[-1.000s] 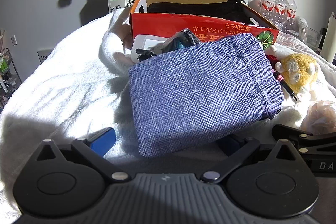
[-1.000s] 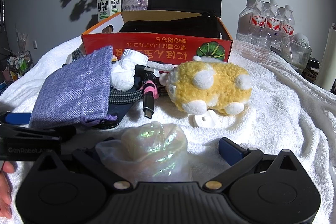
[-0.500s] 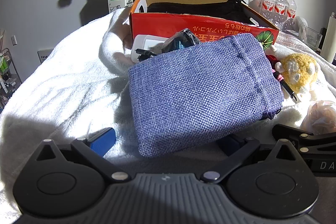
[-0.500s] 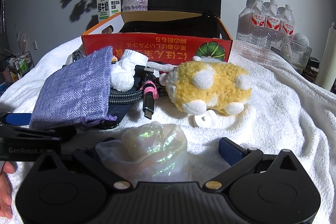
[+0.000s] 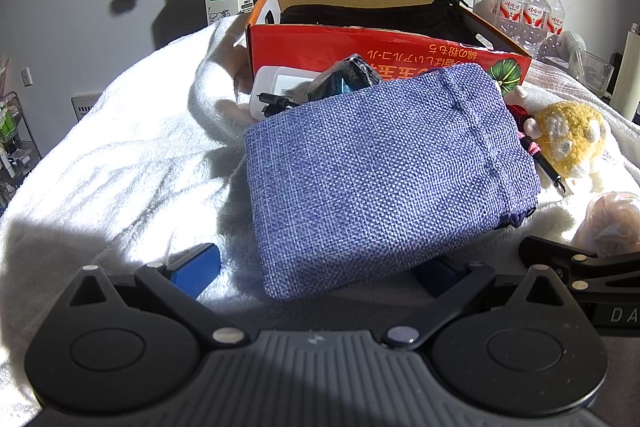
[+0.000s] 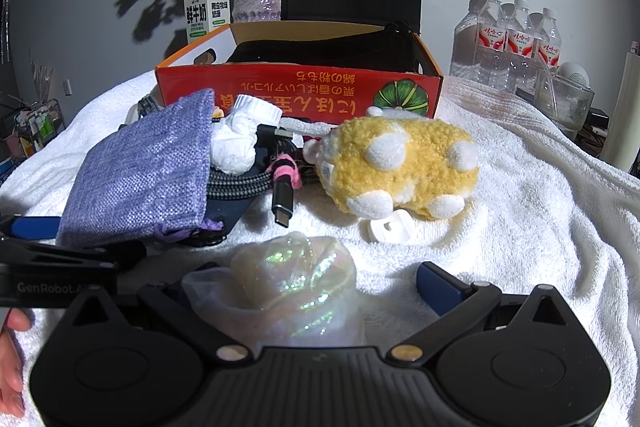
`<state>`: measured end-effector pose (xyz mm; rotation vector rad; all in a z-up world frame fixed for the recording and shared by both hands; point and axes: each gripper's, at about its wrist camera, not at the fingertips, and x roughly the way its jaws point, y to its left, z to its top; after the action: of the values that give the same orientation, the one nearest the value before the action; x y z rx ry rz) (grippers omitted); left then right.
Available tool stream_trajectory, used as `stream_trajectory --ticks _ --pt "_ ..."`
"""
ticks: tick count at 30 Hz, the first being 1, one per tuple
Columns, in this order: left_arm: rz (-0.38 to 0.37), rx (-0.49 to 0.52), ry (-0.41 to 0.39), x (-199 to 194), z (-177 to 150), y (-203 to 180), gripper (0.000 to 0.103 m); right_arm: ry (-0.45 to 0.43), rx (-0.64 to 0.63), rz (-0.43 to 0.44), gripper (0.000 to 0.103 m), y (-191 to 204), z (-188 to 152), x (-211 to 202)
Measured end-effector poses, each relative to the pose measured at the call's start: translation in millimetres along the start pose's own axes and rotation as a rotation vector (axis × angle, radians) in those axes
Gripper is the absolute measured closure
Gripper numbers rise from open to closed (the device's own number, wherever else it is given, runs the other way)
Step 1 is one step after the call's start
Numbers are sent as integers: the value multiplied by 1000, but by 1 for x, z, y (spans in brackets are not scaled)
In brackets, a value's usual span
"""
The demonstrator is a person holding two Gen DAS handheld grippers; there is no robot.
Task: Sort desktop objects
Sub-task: 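Approach the linen pouch with the left tool and the plastic bag with the right tool, then grasp the blue linen pouch with the left tool while the right tool grasps the iridescent bag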
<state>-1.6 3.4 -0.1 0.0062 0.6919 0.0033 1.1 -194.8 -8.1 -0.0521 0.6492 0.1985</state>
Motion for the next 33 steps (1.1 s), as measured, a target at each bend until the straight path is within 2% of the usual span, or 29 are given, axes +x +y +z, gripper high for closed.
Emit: stream_trajectory --ticks 11,15,18,22,25,27,28,30,33 --pt "4 -1 -6 -1 0 0 0 0 -4 -3 0 1 0 0" --pt "-5 -5 -57 -19 -7 1 0 -1 -5 -2 0 1 -1 -1" --pt "-57 28 -109 -45 -20 5 0 8 -5 9 0 4 -7 -13" --pt "-143 25 -168 -74 -35 15 0 2 24 70 0 2 -28 -38" --pt "-141 50 -214 -83 -32 16 0 14 33 81 0 -2 -38 -49" --pt "-127 57 -239 -81 -23 16 0 35 -26 76 0 1 -39 -50" --pt "-120 52 -239 -76 -18 17 0 44 -54 66 0 5 -38 -50" --pt "-110 34 -216 -65 -8 22 0 63 -27 54 0 5 -32 -53" --pt "-164 -44 -179 -46 6 34 0 -68 -39 69 1 7 -30 -74"
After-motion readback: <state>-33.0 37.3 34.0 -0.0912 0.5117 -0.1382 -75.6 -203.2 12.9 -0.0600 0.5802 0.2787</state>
